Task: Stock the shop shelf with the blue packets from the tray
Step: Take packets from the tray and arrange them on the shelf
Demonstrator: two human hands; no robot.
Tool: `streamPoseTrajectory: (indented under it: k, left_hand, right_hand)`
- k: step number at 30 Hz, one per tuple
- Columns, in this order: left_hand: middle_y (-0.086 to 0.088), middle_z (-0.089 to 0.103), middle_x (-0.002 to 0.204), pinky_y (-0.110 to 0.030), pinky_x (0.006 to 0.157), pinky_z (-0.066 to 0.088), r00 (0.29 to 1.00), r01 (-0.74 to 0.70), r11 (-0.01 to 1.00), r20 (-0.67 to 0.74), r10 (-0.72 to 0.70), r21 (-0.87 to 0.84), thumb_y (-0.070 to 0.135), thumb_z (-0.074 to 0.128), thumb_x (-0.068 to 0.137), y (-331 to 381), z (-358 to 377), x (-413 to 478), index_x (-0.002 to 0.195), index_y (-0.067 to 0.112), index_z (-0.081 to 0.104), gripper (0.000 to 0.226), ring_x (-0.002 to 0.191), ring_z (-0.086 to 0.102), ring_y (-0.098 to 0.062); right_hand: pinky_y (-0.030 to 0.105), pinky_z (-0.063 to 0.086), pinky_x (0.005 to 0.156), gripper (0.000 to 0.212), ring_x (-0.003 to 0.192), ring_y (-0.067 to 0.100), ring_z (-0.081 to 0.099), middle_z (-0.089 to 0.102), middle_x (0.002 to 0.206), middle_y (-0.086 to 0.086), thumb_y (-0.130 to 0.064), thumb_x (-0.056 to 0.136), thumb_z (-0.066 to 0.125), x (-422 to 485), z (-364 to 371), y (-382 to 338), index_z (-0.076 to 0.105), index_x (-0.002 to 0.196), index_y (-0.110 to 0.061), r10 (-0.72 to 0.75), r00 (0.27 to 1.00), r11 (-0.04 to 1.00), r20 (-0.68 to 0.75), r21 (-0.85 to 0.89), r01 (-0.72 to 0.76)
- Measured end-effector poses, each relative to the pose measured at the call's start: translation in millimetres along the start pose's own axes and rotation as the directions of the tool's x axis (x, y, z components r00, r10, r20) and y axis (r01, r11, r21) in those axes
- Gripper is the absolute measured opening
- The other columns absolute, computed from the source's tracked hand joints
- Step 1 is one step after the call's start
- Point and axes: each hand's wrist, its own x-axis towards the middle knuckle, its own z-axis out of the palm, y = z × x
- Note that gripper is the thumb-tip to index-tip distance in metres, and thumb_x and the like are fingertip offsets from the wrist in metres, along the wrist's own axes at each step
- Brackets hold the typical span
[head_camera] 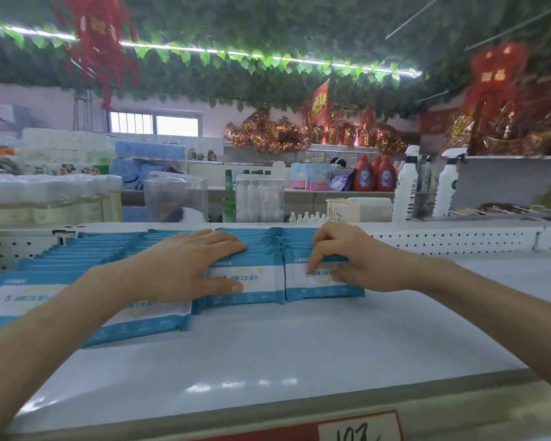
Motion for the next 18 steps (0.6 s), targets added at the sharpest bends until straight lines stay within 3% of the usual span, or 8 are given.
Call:
streamPoseTrajectory:
  k: [6,9,12,14,16,18]
  left_hand:
    - [0.023,0.026,0.163,-0.031,0.121,0.025,1.0,0.009,0.996,-0.008,-0.01,-0.092,0.076,0.044,0.09,-5.5,-2.6,-2.0,0.157,0.047,0.024,0.076,0.143,0.033,-0.004]
    - [0.022,0.027,0.163,-0.031,0.12,0.026,0.999,0.027,0.988,0.023,-0.023,-0.153,0.079,0.04,0.086,-17.9,-15.2,-9.9,0.157,0.046,0.028,0.079,0.144,0.036,-0.007]
    - [0.018,0.029,0.163,-0.037,0.12,0.03,0.995,0.09,0.983,0.055,-0.082,-0.16,0.077,0.041,0.086,-37.6,-34.9,-31.3,0.158,0.044,0.025,0.081,0.141,0.04,-0.011]
    - [0.019,0.024,0.166,-0.04,0.122,0.027,0.986,0.135,0.98,0.116,-0.119,-0.145,0.079,0.044,0.085,-55.6,-39.7,-49.0,0.159,0.046,0.018,0.086,0.145,0.036,-0.012]
    - [0.019,0.016,0.168,-0.04,0.124,0.024,0.967,0.18,0.98,0.197,-0.16,-0.088,0.085,0.048,0.08,-72.2,-37.2,-65.6,0.16,0.048,0.01,0.097,0.149,0.03,-0.012]
    - [0.019,0.011,0.169,-0.037,0.125,0.019,0.945,0.219,0.971,0.27,-0.187,-0.092,0.086,0.055,0.076,-84.2,-31.1,-76.5,0.161,0.046,0.003,0.107,0.151,0.025,-0.011]
  right_hand:
    - [0.042,0.04,0.108,0.044,0.128,0.007,0.037,0.042,0.138,-0.016,-0.01,0.09,0.075,-9.7,0.5,-3.3,0.066,0.115,-0.045,-0.008,0.999,1.0,-0.036,-0.007,0.008]
    - [0.039,0.038,0.115,0.044,0.132,0.001,0.04,0.046,0.137,-0.02,-0.01,0.092,0.072,-4.4,-10.4,-18.7,0.062,0.119,-0.043,-0.006,0.996,0.998,-0.088,0.068,0.012]
    - [0.034,0.043,0.11,0.041,0.124,-0.002,0.046,0.05,0.133,-0.02,-0.016,0.095,0.069,14.8,-20.5,-49.1,0.056,0.124,-0.042,-0.003,0.989,0.996,-0.151,0.087,0.016]
    - [0.028,0.044,0.105,0.037,0.118,-0.005,0.048,0.05,0.133,-0.02,-0.03,0.097,0.066,32.0,-20.9,-79.2,0.052,0.13,-0.042,-0.002,0.992,0.996,-0.128,0.086,0.013]
    - [0.025,0.04,0.105,0.052,0.123,-0.002,0.047,0.046,0.142,-0.018,-0.05,0.096,0.063,52.1,-14.1,-110.7,0.044,0.143,-0.039,-0.017,0.999,0.998,-0.031,0.052,0.019]
    - [0.029,0.035,0.113,0.08,0.137,0.005,0.04,0.035,0.157,-0.014,-0.068,0.089,0.06,74.5,-2.5,-135.8,0.03,0.155,-0.034,-0.035,0.996,0.999,0.083,0.008,0.035]
